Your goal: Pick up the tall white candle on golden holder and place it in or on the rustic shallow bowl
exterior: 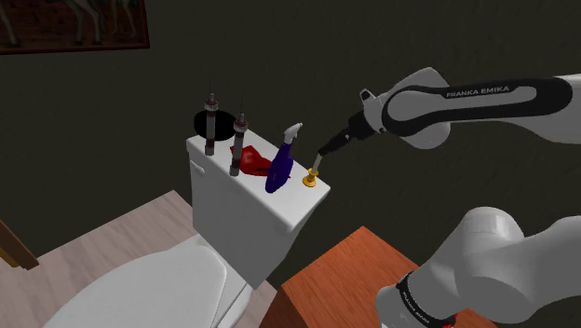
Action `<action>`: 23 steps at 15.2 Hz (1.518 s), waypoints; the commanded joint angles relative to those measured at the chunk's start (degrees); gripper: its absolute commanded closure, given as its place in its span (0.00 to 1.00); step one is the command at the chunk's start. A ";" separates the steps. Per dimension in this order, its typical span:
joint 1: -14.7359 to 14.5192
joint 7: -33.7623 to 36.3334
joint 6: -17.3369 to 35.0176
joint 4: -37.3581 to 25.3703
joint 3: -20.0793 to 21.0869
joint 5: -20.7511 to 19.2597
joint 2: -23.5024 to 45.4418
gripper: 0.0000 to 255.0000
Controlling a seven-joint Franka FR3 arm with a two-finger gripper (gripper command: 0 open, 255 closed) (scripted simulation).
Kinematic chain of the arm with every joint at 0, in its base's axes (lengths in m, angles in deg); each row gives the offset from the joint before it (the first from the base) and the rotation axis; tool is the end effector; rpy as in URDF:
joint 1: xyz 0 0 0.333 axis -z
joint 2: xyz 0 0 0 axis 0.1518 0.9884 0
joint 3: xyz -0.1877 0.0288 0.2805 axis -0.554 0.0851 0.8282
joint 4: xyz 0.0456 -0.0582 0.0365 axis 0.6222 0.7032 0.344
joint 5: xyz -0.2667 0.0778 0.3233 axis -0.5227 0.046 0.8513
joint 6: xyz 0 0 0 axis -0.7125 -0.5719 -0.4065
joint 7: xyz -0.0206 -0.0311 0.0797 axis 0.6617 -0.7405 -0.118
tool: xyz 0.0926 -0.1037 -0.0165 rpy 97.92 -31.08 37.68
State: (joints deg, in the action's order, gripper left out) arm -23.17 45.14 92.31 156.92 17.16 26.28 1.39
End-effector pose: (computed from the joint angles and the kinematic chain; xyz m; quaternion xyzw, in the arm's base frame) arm 0.4092 -0.0356 0.3731 -0.9502 -0.1574 -0.2494 0.1011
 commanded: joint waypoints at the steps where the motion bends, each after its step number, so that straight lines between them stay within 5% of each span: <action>1: -1.69 -1.84 2.00 -0.26 -3.29 2.24 5.17 0.00; 6: -8.56 -6.01 5.28 -1.54 -11.15 7.41 13.83 0.00; 11: -19.65 -10.44 9.52 -2.59 -19.91 13.37 18.31 0.00; 13: -20.69 -14.47 10.03 -3.39 -19.69 18.87 20.55 0.00; 18: -22.16 -13.66 10.29 -3.27 -21.32 17.74 20.23 0.00; 20: -25.61 -11.49 10.93 -2.97 -25.22 14.70 19.38 0.00; 21: -23.81 -10.43 11.11 -1.73 -23.83 13.14 18.28 1.00; 23: -23.58 -10.72 10.74 -2.09 -24.12 12.95 18.33 1.00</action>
State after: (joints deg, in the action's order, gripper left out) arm -46.42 34.74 104.64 154.74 -5.29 20.57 19.19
